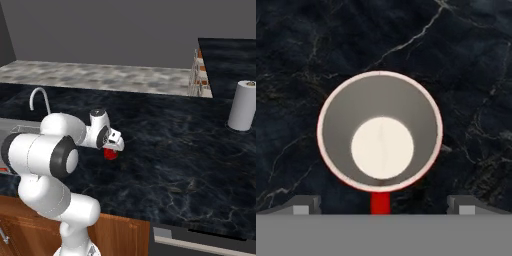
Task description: Clear the mugs and bowl far away from the sink.
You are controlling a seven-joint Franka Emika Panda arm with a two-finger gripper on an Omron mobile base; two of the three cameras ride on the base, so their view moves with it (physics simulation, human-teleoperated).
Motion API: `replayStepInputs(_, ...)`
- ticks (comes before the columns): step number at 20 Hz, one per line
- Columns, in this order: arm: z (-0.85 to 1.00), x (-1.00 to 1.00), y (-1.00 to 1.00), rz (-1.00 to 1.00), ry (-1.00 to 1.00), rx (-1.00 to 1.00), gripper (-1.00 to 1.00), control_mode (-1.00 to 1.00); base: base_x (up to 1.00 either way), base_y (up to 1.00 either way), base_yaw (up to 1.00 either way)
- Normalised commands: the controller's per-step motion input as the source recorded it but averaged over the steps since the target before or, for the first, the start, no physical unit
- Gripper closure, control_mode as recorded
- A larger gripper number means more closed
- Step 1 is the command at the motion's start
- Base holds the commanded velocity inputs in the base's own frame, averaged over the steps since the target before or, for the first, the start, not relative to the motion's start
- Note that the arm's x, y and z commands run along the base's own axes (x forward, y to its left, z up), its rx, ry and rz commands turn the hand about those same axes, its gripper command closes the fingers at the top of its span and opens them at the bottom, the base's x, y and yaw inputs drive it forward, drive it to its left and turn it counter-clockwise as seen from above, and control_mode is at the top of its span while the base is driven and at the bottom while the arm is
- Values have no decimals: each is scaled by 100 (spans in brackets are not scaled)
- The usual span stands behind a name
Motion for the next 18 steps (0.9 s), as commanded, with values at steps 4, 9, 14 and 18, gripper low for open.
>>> replayStepInputs(4, -12, 9, 0, 0, 0, 0, -100, -100, 0, 0, 0)
replayStepInputs(9, -15, 0, 0, 0, 0, 0, -100, -100, 0, 0, 0)
replayStepInputs(14, -15, 0, 0, 0, 0, 0, -100, -100, 0, 0, 0)
replayStepInputs(18, -6, 0, 0, 0, 0, 0, -100, -100, 0, 0, 0)
